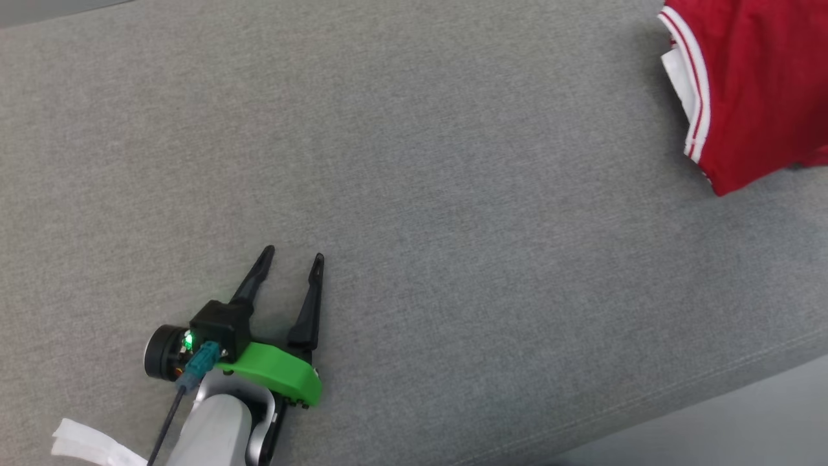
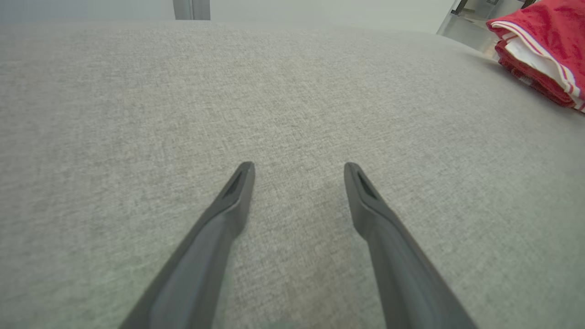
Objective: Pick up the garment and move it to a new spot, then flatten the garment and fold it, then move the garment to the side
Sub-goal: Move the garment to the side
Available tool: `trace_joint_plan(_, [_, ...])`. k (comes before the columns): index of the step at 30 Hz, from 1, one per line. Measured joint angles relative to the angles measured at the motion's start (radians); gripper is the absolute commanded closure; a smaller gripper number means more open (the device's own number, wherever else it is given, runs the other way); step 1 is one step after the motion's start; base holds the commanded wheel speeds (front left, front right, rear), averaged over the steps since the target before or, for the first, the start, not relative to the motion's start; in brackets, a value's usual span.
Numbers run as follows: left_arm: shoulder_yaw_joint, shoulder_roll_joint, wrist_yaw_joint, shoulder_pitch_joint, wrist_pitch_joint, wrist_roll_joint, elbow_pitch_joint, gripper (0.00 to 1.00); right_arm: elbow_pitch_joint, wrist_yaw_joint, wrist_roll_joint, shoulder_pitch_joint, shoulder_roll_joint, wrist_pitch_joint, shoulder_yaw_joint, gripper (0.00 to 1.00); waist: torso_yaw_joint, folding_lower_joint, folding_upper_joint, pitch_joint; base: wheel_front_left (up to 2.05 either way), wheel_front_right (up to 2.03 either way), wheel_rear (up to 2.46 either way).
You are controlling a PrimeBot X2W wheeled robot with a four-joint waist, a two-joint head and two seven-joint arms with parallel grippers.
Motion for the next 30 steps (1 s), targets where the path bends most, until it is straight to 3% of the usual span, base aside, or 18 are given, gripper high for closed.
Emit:
trace_joint_plan(1, [0.006,0.000,0.000,-0.003,0.000,0.000,0.000,0.00,-0.002,0.000,-0.037,0.002,-0.008,0.001,-0.041,0.00,0.011,0.0000,0.0000,0.006,0.00,0.00,0.00])
trace_joint_plan(6, [0.030,-0.004,0.000,-0.008,0.000,0.000,-0.003,0.00,-0.030,0.000,-0.133,0.032,0.027,-0.054,-0.192,0.00,0.049,0.0000,0.0000,0.022,0.00,0.00,0.00])
trace_joint_plan(11, [0.058,-0.011,0.000,-0.005,0.000,0.004,-0.002,0.00,-0.051,0.000,-0.146,0.042,0.114,-0.140,-0.175,0.00,0.058,0.0000,0.0000,0.001,0.00,0.00,0.00])
trace_joint_plan(14, [0.078,-0.018,0.000,-0.001,0.000,0.009,-0.002,0.00,-0.094,0.000,-0.100,0.044,0.170,-0.153,-0.103,0.00,0.059,0.0000,0.0000,-0.020,0.00,0.00,0.00])
trace_joint_plan(19, [0.114,-0.030,0.000,0.009,0.000,0.018,-0.004,0.00,-0.271,0.000,0.055,0.111,0.250,-0.155,0.086,0.00,0.073,0.0000,0.0000,-0.055,0.00,0.00,0.00])
trace_joint_plan(26, [0.162,-0.046,0.000,0.023,0.000,0.032,-0.009,0.00,-0.390,0.000,0.211,0.292,0.278,-0.155,0.260,0.00,0.127,0.0000,0.0000,-0.102,0.00,0.00,0.00])
trace_joint_plan(30, [0.200,-0.050,0.000,0.046,0.000,0.040,0.001,0.00,-0.383,0.000,0.323,0.399,0.280,-0.155,0.325,0.00,0.166,0.0000,0.0000,-0.131,0.00,0.00,0.00])
